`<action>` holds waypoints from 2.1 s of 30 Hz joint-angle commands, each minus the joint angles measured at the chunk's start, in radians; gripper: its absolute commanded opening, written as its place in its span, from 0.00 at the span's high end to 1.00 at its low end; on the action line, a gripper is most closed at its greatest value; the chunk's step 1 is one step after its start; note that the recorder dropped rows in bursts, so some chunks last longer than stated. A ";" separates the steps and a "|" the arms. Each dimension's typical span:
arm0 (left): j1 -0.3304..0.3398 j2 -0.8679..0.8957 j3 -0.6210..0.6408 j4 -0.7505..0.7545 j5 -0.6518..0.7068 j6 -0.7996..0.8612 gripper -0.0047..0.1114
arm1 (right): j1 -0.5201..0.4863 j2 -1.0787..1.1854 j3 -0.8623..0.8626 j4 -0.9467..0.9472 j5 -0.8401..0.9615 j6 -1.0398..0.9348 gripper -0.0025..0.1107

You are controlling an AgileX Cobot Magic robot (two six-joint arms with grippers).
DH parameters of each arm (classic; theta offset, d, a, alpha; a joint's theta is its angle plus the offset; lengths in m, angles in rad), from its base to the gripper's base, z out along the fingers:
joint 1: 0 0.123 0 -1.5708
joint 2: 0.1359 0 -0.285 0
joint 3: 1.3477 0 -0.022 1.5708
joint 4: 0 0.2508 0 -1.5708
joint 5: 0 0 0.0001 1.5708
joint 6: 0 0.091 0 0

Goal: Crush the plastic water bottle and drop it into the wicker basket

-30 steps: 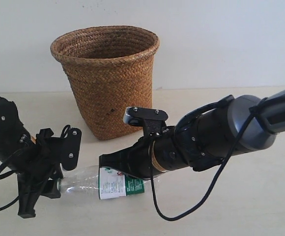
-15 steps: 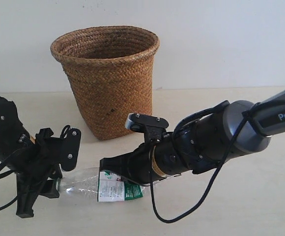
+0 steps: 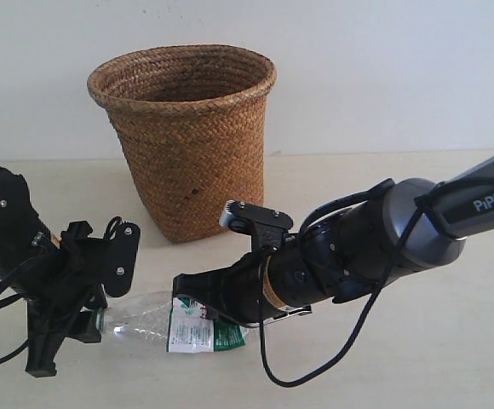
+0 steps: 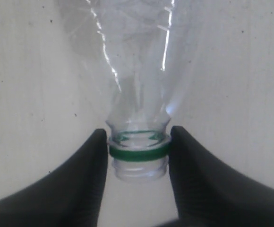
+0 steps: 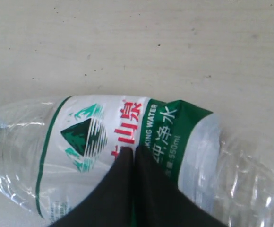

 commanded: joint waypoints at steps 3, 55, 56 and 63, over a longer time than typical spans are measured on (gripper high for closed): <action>-0.003 -0.006 -0.002 -0.026 -0.014 -0.007 0.93 | 0.017 0.065 0.038 -0.044 -0.050 -0.002 0.98; -0.003 -0.006 -0.002 -0.046 -0.023 -0.007 0.93 | 0.045 0.035 -0.022 0.011 -0.019 -0.001 0.98; -0.003 -0.006 -0.002 -0.046 -0.023 -0.007 0.93 | 0.045 0.044 -0.022 0.013 -0.025 -0.001 0.98; -0.003 -0.006 -0.002 -0.046 -0.023 -0.007 0.93 | 0.045 0.089 -0.022 0.061 -0.072 -0.001 0.98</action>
